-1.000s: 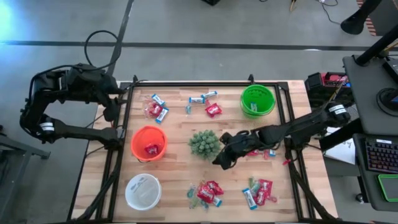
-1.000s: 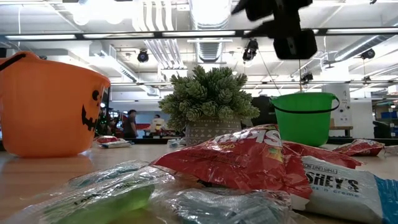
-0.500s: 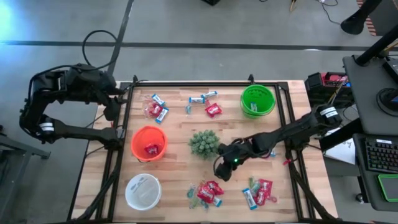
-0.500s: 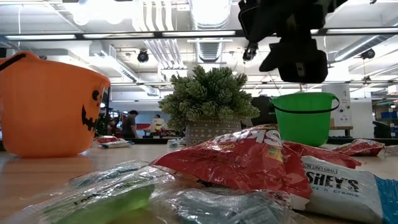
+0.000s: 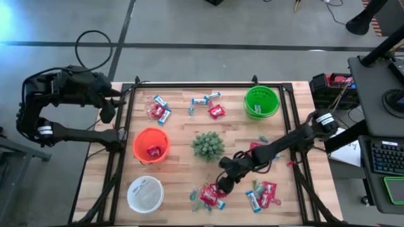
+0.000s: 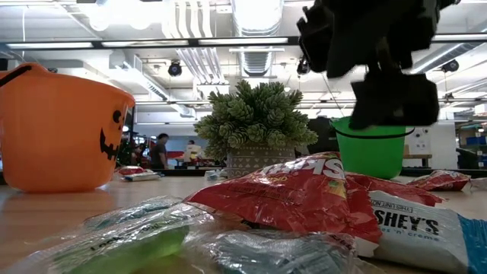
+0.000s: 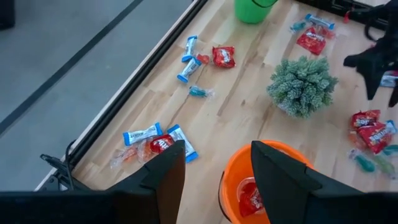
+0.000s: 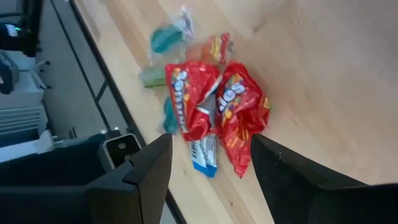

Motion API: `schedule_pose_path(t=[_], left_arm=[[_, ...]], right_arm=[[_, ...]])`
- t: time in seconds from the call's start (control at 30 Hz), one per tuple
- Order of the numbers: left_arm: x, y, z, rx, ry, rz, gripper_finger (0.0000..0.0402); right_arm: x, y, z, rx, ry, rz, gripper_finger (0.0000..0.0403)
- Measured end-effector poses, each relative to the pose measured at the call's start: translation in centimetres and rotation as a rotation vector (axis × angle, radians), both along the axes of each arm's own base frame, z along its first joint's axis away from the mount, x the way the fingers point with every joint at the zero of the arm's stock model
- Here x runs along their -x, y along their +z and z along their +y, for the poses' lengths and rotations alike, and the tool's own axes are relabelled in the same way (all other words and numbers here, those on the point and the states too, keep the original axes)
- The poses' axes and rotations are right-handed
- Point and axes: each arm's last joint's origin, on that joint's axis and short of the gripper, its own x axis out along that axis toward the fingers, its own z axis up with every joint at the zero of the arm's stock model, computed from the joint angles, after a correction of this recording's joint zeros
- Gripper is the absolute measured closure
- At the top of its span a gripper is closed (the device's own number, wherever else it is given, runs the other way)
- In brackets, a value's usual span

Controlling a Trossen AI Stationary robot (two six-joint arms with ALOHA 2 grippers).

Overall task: Sort candy
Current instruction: Put the red candy into the orange bucket

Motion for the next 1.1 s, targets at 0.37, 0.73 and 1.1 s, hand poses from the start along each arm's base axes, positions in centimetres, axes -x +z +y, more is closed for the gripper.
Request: schedule_pose_path(t=[0.37, 0.73, 1.1], left_arm=[[1.0, 0.1, -0.4, 0.002, -0.015, -0.032, 0.0237], [1.0, 0.1, -0.4, 0.002, -0.015, -0.032, 0.0237], [1.0, 0.1, -0.4, 0.001, -0.015, -0.032, 0.0237]], right_arm=[[-0.4, -2.5, 0.8, -0.02, -0.04, 0.078, 0.0193], [-0.7, -4.4, 1.8, -0.041, -0.043, 0.103, 0.0193], [-0.8, -5.6, 1.9, -0.052, -0.083, 0.157, 0.0219]])
